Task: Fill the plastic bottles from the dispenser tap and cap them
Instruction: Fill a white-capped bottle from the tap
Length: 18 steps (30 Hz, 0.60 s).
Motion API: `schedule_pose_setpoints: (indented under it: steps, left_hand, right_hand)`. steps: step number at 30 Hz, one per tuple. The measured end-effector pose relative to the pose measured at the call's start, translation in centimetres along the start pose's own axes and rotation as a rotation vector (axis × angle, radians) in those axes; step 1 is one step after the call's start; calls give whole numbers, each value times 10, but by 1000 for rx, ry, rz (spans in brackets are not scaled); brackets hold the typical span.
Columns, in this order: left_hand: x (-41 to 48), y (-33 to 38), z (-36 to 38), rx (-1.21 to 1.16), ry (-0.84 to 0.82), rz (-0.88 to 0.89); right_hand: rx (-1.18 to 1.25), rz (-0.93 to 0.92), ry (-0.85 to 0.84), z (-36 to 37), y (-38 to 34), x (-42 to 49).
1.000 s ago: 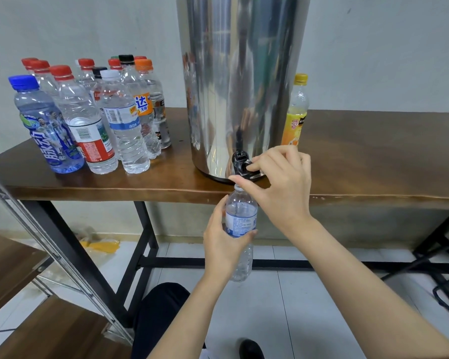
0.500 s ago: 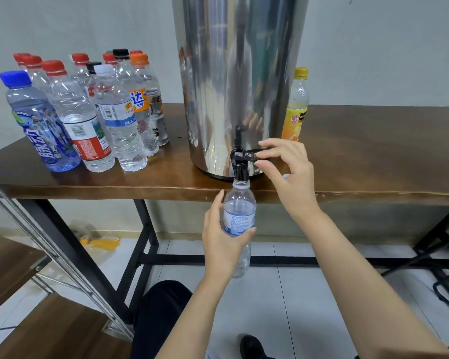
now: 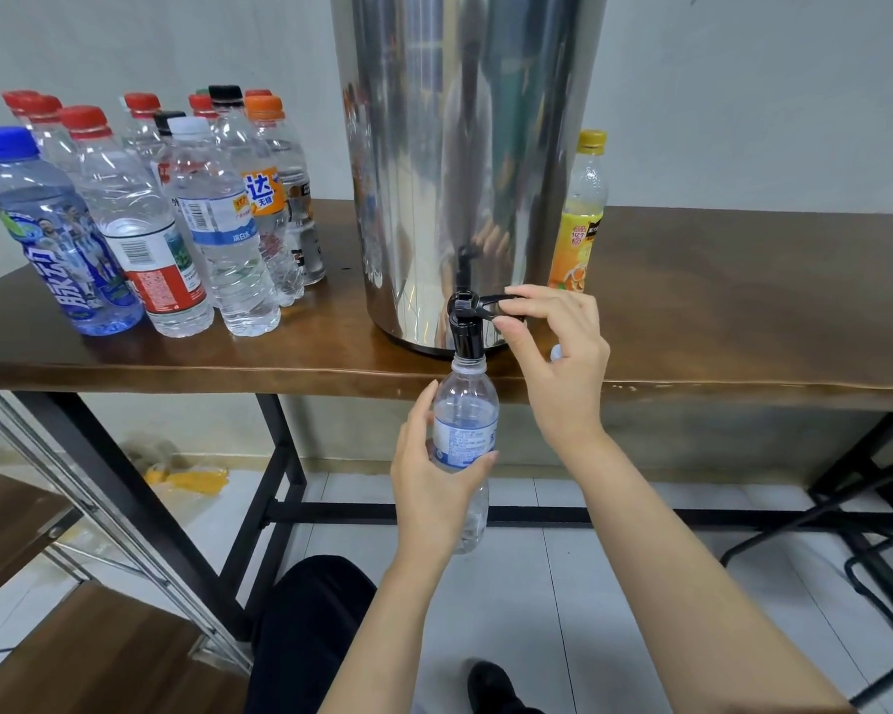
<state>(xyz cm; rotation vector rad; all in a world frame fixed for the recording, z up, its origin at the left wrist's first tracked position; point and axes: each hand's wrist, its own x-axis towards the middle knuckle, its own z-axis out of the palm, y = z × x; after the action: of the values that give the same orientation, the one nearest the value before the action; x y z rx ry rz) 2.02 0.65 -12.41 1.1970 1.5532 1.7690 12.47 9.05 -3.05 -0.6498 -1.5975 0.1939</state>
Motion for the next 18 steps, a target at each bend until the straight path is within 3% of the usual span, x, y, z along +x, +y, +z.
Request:
schedule_pose_setpoints:
  steps: [18]
  left_hand:
    - [-4, 7, 5, -26, 9, -21]
  right_hand:
    - [93, 48, 8, 0, -1, -1]
